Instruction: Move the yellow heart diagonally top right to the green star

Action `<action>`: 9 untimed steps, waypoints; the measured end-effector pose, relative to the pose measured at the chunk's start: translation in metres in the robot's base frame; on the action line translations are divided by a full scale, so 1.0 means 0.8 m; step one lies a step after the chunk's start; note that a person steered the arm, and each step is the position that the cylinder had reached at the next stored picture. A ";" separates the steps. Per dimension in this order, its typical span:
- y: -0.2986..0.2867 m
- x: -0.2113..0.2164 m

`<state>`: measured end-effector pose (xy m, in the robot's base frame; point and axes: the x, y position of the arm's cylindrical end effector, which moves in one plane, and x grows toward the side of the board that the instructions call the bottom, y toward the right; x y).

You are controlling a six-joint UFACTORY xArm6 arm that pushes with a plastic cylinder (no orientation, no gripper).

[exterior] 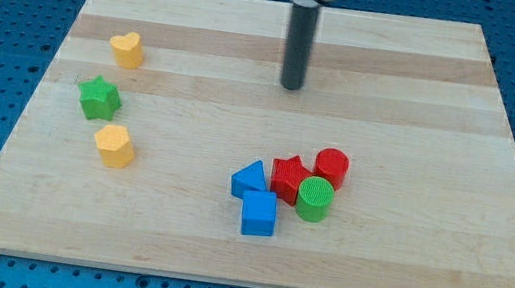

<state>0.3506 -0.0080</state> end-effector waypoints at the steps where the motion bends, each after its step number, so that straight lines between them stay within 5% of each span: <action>1: -0.062 -0.020; 5: -0.256 -0.095; 9: -0.272 -0.007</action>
<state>0.3448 -0.2252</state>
